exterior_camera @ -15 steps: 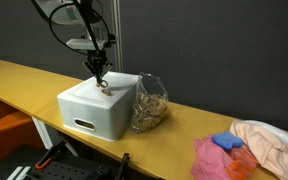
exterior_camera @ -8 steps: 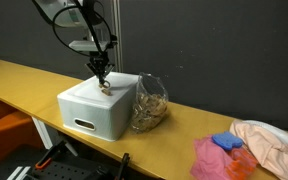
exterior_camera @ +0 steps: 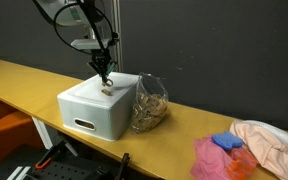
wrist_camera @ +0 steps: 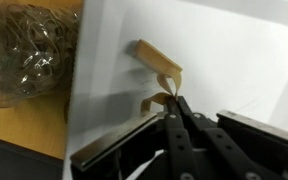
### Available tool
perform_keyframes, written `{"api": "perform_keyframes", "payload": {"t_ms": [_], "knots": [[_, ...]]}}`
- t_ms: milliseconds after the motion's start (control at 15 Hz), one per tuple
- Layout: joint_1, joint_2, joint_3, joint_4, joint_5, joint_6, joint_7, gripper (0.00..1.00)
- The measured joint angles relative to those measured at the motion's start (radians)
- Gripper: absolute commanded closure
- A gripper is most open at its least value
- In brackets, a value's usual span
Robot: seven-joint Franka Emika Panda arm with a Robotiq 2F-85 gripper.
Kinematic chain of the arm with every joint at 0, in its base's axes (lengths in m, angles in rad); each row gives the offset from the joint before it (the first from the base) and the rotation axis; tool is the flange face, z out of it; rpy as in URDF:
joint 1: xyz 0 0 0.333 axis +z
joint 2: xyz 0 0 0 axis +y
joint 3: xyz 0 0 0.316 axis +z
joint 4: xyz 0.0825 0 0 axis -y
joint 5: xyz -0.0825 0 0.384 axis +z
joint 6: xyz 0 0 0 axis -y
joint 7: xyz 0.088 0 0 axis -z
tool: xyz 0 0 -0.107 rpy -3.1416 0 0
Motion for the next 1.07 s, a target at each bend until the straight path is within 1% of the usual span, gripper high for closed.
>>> {"api": "perform_keyframes", "payload": {"t_ms": [600, 733, 800, 1067], "knots": [[0.014, -0.015, 0.0, -0.056, -0.006, 0.0, 0.032, 0.99], [0.016, -0.026, 0.0, -0.069, -0.007, -0.001, 0.04, 0.7], [0.017, -0.031, 0.0, -0.073, -0.007, -0.001, 0.043, 0.65], [0.017, -0.037, -0.001, -0.079, -0.007, -0.001, 0.051, 0.35]]}}
